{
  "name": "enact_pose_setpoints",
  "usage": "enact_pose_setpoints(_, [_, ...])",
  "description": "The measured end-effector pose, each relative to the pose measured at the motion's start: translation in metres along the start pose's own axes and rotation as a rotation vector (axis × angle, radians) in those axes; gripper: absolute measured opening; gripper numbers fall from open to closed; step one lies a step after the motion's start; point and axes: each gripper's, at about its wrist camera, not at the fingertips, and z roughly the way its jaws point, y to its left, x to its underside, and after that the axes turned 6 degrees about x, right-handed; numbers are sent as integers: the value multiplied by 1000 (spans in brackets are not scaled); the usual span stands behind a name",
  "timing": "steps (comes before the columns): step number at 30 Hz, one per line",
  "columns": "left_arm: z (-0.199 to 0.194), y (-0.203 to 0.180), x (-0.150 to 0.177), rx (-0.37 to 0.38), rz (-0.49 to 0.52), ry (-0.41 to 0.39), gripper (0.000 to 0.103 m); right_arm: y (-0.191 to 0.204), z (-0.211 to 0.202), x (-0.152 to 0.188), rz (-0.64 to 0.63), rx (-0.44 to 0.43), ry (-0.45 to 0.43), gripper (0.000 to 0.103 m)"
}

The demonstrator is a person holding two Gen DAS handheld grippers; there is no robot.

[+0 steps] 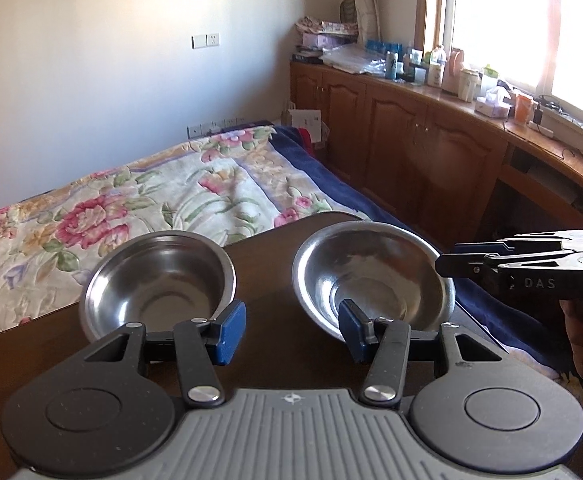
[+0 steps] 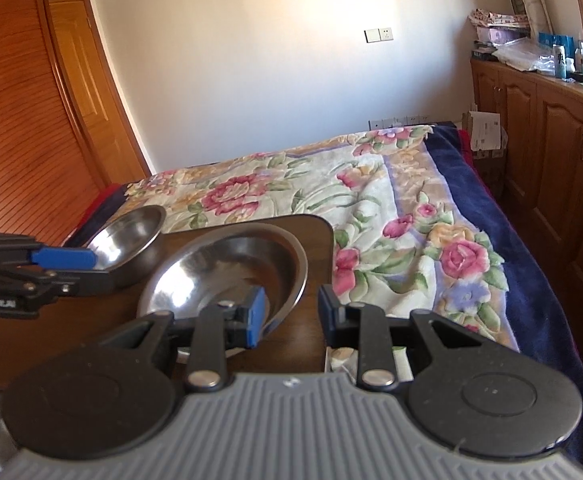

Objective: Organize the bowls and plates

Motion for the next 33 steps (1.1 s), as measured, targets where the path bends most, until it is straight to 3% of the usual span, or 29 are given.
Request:
enact_pose_setpoints(24, [45,4,-8,38,-42,80,43,4,15,2,8,-25,40,31])
enact_pose_setpoints(30, [48,8,-9,43,-48,92,37,7,16,2,6,-28,44,30])
enact_pose_setpoints(33, [50,8,-9,48,-56,100,30,8,17,3,8,-31,47,29])
